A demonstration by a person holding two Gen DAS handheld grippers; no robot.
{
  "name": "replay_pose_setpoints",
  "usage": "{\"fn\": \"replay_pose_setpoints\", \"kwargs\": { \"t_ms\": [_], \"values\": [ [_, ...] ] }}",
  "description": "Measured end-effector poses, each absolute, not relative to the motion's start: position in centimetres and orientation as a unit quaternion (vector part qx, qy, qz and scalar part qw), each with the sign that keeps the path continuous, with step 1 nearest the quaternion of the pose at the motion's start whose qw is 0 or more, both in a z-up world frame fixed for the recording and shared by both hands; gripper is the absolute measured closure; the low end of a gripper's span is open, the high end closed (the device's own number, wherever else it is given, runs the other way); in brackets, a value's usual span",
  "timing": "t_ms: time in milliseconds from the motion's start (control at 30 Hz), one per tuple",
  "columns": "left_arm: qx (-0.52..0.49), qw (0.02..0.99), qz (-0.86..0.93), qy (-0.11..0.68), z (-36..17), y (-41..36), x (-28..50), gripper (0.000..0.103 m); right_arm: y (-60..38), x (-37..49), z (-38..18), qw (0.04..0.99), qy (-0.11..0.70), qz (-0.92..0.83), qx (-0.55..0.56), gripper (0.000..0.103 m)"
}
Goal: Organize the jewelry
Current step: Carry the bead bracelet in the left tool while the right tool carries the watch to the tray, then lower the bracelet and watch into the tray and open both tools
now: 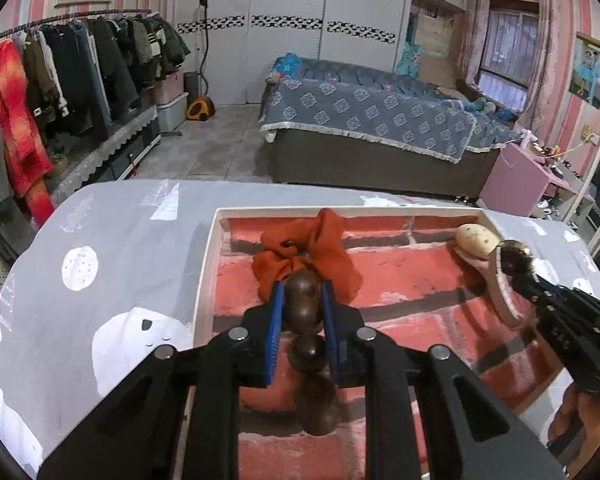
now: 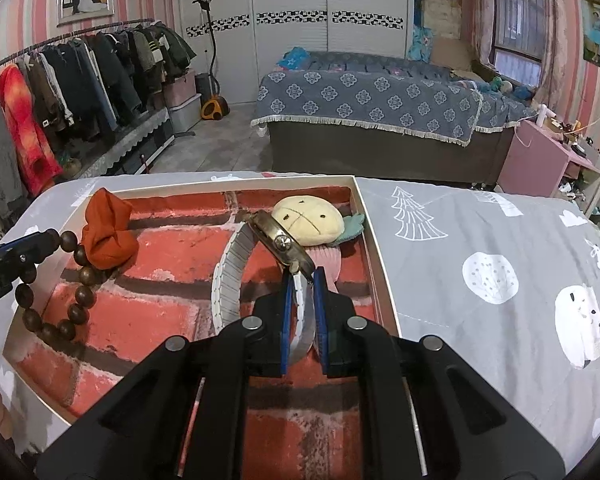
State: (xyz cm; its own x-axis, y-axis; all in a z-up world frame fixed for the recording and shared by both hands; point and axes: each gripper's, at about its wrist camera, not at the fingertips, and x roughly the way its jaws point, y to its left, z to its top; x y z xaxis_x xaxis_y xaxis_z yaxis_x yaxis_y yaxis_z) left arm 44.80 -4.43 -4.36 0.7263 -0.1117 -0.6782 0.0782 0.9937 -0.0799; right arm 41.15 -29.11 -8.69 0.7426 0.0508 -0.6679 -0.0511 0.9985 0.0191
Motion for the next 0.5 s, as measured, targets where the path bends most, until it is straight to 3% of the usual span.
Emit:
{"fn": "replay_pose_setpoints", "kwargs": {
  "t_ms": [500],
  "values": [
    [-0.03,0.917,-0.016,0.397,-6.7,-2.8,46.0,0.083,-30.2,42.2,-10.2,0.926,0.377,0.007,0.006,0.092]
  ]
}}
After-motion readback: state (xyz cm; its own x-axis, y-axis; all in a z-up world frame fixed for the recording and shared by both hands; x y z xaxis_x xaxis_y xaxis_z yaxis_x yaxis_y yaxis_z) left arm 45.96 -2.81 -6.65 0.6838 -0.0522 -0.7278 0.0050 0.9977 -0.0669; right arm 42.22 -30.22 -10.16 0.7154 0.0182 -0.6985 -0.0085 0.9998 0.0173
